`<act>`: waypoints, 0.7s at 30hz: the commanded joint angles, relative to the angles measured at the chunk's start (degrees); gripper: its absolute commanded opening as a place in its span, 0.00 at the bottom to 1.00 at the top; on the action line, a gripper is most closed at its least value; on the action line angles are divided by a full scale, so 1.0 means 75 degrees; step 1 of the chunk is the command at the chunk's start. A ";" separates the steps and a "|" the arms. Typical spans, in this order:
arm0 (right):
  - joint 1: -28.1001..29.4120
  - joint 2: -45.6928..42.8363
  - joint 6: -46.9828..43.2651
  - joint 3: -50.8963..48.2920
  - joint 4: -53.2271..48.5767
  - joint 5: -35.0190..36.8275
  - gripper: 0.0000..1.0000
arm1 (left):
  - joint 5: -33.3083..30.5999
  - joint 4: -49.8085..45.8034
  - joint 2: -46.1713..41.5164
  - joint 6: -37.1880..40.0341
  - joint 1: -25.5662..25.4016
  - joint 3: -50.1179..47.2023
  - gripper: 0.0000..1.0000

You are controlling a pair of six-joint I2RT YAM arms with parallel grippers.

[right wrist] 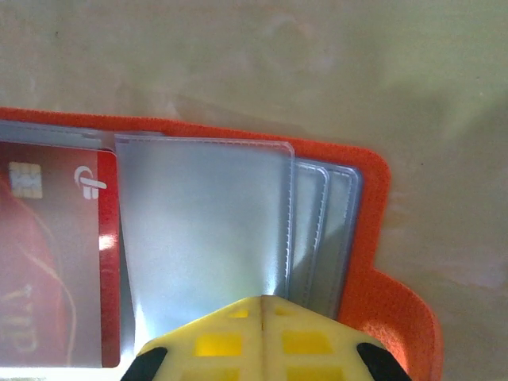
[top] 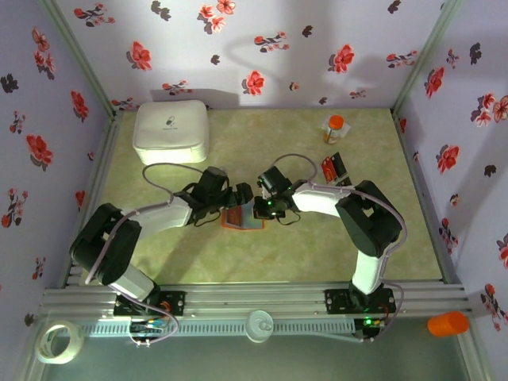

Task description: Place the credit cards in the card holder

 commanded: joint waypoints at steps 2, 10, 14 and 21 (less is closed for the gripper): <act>-0.0021 0.0217 0.0067 -0.0230 -0.0239 0.0009 0.02 | 0.0393 0.0941 -0.0070 -0.0551 -0.0221 -0.0130 1.00; -0.0303 -0.0404 0.0059 0.0007 -0.0443 -0.0161 0.03 | 0.0371 0.1136 -0.0037 -0.0679 -0.0296 -0.0165 1.00; -0.0673 -0.1139 -0.0078 0.0020 -0.0813 -0.0110 0.04 | 0.0378 0.1113 -0.0017 -0.0698 -0.0307 -0.0140 1.00; -0.1300 -0.1926 -0.0235 -0.0506 -0.1146 -0.0045 0.05 | 0.0411 0.1124 0.0055 -0.0721 -0.0389 -0.0038 1.00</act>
